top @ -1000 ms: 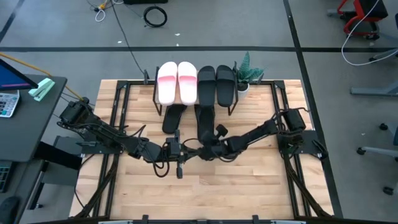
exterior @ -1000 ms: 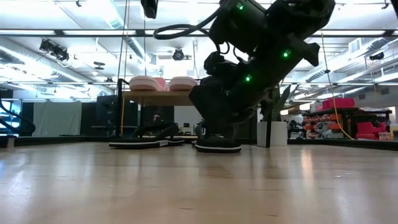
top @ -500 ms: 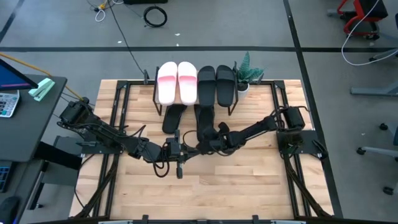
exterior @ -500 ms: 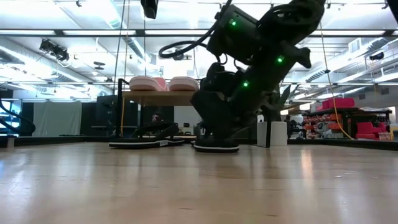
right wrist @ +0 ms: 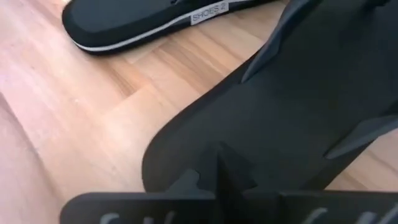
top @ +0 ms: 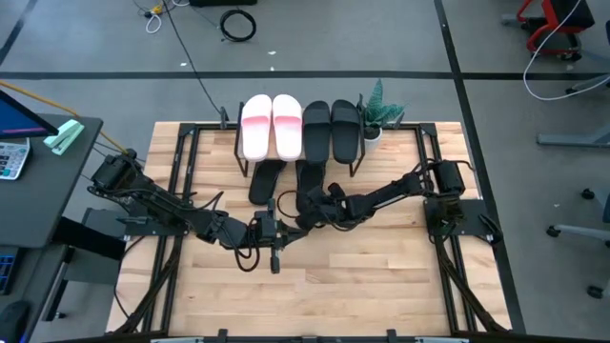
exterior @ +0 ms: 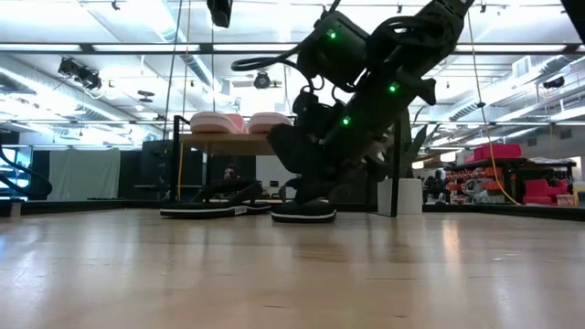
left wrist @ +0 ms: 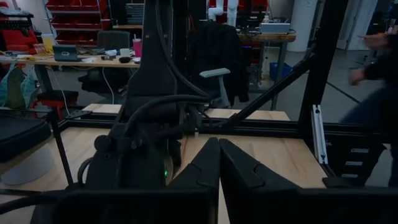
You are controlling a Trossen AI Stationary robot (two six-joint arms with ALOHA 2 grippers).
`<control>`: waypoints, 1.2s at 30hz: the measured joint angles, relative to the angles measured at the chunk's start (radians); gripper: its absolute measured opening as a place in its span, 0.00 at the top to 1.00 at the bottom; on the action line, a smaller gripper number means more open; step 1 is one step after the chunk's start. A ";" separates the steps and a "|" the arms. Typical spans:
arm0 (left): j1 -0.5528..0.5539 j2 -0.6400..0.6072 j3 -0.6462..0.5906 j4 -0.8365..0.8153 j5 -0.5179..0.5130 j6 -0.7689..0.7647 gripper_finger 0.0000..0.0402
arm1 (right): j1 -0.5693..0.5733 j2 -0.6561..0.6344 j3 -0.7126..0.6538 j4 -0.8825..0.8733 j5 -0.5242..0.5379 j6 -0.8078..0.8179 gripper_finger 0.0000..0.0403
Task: Pick and place slides into the shelf
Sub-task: Put the black slipper under the shelf
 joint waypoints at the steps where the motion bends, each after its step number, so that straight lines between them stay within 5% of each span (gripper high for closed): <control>1: 0.000 0.000 0.000 0.000 0.000 0.000 0.96 | -0.004 0.005 0.000 -0.002 0.000 -0.008 1.00; 29: 0.040 0.000 -0.001 -0.019 0.000 -0.007 0.97 | -0.058 0.077 0.000 0.162 -0.070 -0.314 1.00; 36: 0.039 0.000 -0.001 -0.018 0.000 0.008 0.98 | 0.006 0.025 -0.007 0.132 0.009 -0.362 1.00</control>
